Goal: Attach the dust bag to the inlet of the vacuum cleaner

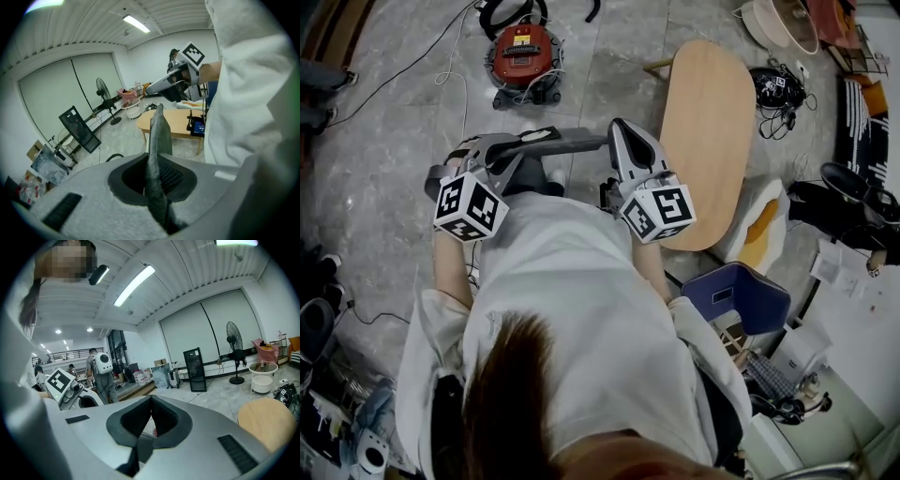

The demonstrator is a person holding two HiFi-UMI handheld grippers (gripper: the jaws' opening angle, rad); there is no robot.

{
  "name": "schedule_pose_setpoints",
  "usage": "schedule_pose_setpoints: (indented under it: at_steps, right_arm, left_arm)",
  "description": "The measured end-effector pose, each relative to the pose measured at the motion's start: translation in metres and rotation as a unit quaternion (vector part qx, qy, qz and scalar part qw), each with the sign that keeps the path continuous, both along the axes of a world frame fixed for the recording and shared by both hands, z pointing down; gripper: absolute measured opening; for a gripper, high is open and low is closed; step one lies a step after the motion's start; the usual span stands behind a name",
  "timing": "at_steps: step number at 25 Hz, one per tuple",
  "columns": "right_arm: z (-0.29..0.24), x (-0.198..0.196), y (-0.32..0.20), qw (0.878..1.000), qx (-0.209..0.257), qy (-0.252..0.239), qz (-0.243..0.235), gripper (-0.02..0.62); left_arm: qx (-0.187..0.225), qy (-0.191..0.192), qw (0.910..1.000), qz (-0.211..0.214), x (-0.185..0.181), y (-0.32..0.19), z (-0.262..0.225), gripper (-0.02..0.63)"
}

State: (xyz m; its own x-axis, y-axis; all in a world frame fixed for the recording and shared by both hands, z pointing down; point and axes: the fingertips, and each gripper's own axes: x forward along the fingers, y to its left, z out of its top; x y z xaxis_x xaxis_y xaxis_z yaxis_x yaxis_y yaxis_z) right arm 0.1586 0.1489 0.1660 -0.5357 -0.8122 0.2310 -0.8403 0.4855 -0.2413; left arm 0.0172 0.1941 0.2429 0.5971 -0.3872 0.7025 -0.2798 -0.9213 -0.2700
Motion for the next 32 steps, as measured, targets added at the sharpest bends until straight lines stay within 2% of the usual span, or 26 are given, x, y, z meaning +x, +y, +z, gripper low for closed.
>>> schedule_pose_setpoints:
  at_steps: [10, 15, 23, 32]
  right_arm:
    - [0.000, -0.034, -0.101, 1.000, -0.001, 0.009, 0.000, 0.002]
    - [0.000, -0.050, -0.136, 1.000, -0.001, 0.019, 0.011, 0.002]
    - [0.006, -0.070, -0.159, 0.999, -0.012, 0.029, 0.023, 0.002]
    - [0.003, -0.076, -0.170, 0.999, -0.005, 0.040, 0.015, 0.002]
  left_arm:
    - [-0.010, -0.011, 0.9990, 0.042, -0.023, -0.102, 0.012, 0.038]
    - [-0.009, -0.006, 0.9984, 0.056, -0.038, -0.142, 0.009, 0.038]
    - [-0.014, -0.006, 0.9978, 0.065, -0.062, -0.170, 0.016, 0.038]
    - [-0.020, 0.001, 0.9980, 0.060, -0.067, -0.178, 0.019, 0.038]
